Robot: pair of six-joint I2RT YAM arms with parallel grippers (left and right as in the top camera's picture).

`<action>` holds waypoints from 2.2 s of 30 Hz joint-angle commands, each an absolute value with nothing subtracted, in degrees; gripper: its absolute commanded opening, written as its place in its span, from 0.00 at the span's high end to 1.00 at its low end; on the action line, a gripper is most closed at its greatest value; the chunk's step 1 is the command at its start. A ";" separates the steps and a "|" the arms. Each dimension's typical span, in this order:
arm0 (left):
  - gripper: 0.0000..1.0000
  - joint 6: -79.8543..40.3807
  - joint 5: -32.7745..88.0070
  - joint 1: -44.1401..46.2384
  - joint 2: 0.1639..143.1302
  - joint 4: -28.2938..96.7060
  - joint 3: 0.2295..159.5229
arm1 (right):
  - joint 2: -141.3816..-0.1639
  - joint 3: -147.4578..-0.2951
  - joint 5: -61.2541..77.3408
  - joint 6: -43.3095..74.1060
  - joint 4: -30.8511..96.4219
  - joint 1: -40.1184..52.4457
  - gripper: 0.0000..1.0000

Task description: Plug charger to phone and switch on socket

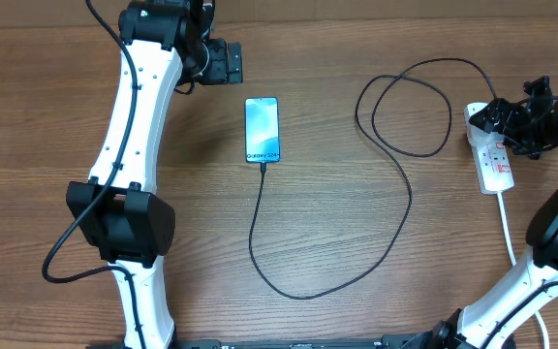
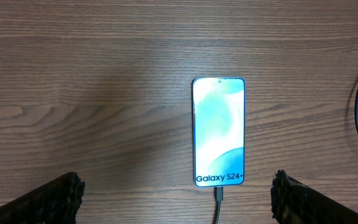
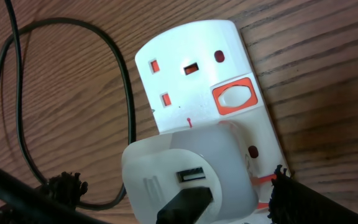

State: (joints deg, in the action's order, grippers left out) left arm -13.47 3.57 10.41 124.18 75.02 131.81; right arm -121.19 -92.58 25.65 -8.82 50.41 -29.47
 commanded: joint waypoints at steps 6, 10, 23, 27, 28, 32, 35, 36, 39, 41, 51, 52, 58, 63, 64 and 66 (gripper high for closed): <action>0.00 -12.82 2.76 10.28 124.40 74.94 132.14 | -123.26 -93.21 25.56 -8.60 50.26 -28.53 0.00; 0.00 -12.82 2.76 10.28 124.40 74.94 132.14 | -123.35 -93.21 25.71 -8.60 50.24 -27.66 0.00; 0.00 -12.82 2.76 10.28 124.40 74.94 132.14 | -123.42 -92.95 25.54 -8.56 51.79 -27.00 0.00; 0.00 -12.82 2.76 10.28 124.40 74.96 132.14 | -123.42 -92.95 25.52 -8.34 52.21 -27.00 0.00; 0.00 -12.82 2.76 10.28 124.40 74.94 132.14 | -123.42 -92.95 25.52 -8.34 52.25 -27.00 0.00; 0.00 -12.82 2.76 10.28 124.40 74.94 132.14 | -123.42 -92.95 25.52 -8.34 52.42 -27.00 0.00; 0.00 -12.82 2.76 10.28 124.40 74.94 132.14 | -123.42 -92.95 25.47 -7.92 52.47 -27.00 0.00; 0.00 -12.82 2.76 10.28 124.40 74.94 132.14 | -123.42 -92.95 25.45 -7.81 52.51 -27.00 0.00; 0.00 -12.82 2.76 10.28 124.40 74.94 132.14 | -123.42 -92.95 24.84 -7.46 52.62 -27.00 0.00; 0.00 -12.82 2.76 10.28 124.40 74.94 132.14 | -123.44 -92.92 24.86 -7.49 52.60 -27.00 0.00; 0.00 -12.82 2.76 10.28 124.40 74.94 132.14 | -123.46 -89.93 25.12 -7.27 50.87 -27.00 0.00; 0.00 -12.82 2.76 10.28 124.40 74.94 132.14 | -123.46 -89.93 25.39 -7.27 50.94 -26.98 0.00; 0.00 -12.82 2.76 10.28 124.40 74.94 132.14 | -123.46 -89.93 26.17 -7.27 51.59 -26.89 0.00; 0.00 -12.82 2.76 10.28 124.40 74.94 132.14 | -123.46 -89.93 26.17 -7.27 52.40 -26.89 0.00; 0.00 -12.82 2.76 10.28 124.40 74.94 132.14 | -123.46 -89.93 26.17 -7.27 52.56 -26.89 0.00; 0.00 -12.82 2.76 10.28 124.40 74.94 132.14 | -123.46 -89.93 26.17 -7.22 53.17 -26.89 0.00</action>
State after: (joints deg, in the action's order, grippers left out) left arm -13.47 3.57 10.41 124.18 75.02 131.81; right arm -122.30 -92.25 24.64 -8.97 50.15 -28.08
